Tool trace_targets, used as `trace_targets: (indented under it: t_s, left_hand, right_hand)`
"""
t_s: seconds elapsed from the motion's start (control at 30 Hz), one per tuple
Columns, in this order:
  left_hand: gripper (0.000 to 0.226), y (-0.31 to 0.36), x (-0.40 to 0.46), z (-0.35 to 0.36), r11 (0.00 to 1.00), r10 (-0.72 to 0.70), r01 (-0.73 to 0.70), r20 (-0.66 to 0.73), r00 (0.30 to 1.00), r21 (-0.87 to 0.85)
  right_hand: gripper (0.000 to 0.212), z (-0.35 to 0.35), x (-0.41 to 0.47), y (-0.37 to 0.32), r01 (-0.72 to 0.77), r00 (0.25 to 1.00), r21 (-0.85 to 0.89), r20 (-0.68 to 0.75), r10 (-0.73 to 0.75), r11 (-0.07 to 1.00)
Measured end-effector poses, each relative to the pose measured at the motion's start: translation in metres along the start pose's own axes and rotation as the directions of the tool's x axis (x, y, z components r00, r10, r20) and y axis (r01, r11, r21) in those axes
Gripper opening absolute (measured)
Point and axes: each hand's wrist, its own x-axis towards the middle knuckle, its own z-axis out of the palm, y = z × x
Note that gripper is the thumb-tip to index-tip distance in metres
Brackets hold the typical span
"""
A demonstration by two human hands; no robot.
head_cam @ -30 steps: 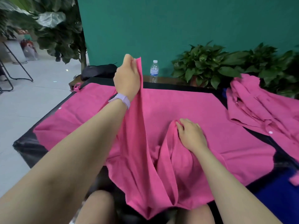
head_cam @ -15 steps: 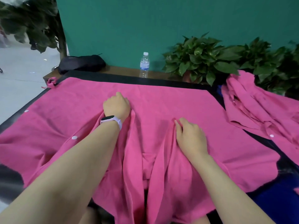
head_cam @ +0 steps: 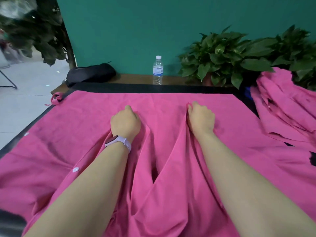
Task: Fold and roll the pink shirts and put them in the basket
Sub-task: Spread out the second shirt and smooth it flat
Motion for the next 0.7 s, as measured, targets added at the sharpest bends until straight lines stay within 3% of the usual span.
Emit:
trace_targets:
  t_s: [0.3, 0.43, 0.7]
  left_hand:
    - [0.011, 0.001, -0.013, -0.011, 1.000, -0.023, 0.023, 0.021, 1.000, -0.006]
    - [0.011, -0.001, -0.036, -0.025, 1.000, 0.005, -0.005, 0.026, 1.000, 0.016]
    - [0.012, -0.011, -0.099, -0.061, 0.999, 0.005, -0.007, 0.042, 0.999, 0.039]
  right_hand:
    - [0.037, -0.006, -0.013, 0.003, -0.012, 0.999, 0.039, 0.051, 0.010, 0.999]
    - [0.043, -0.019, -0.037, 0.006, 0.059, 0.996, 0.042, 0.065, -0.062, 0.997]
    - [0.045, -0.052, -0.101, 0.009, 0.057, 0.995, 0.049, 0.083, -0.061, 0.997]
